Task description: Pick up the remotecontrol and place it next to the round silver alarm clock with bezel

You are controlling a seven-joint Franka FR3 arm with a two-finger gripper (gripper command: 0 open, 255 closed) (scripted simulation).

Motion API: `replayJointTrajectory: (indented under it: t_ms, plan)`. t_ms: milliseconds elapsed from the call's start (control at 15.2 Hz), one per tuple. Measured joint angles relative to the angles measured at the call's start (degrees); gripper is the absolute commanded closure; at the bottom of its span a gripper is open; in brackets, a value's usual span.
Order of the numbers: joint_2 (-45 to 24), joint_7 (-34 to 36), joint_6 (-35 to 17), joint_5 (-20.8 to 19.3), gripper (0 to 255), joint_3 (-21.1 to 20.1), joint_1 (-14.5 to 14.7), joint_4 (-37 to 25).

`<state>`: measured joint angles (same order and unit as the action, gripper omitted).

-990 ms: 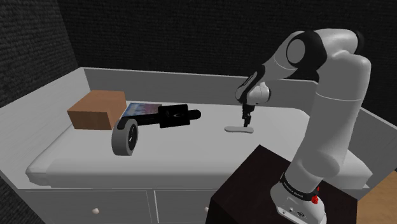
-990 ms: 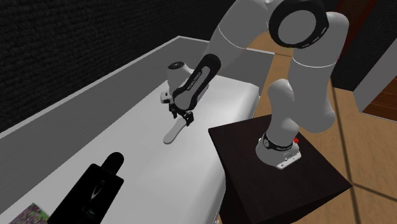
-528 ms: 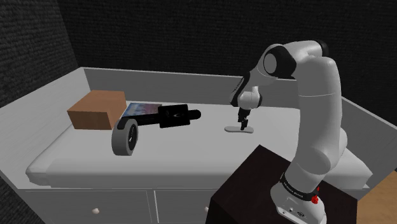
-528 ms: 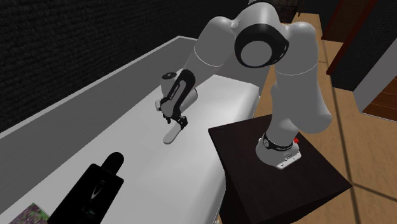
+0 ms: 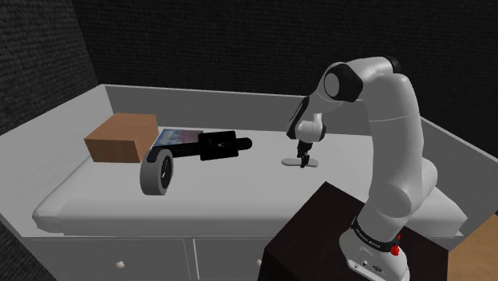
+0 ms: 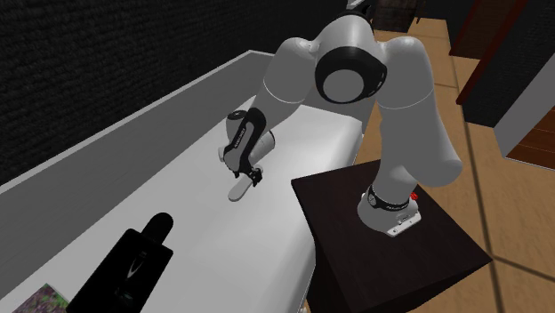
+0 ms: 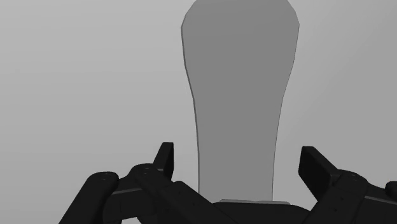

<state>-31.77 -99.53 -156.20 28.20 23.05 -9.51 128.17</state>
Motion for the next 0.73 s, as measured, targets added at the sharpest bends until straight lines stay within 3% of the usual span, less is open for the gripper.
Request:
replayJointTrajectory:
  t_ms: [264, 330, 726]
  plan:
    - [-0.12, -0.07, -0.09, 0.09, 0, -0.1, -0.08, -0.06]
    - [-0.12, -0.07, -0.09, 0.09, 255, -0.1, -0.08, -0.06]
    - [-0.13, -0.07, -0.08, 0.09, 255, -0.1, -0.08, -0.05]
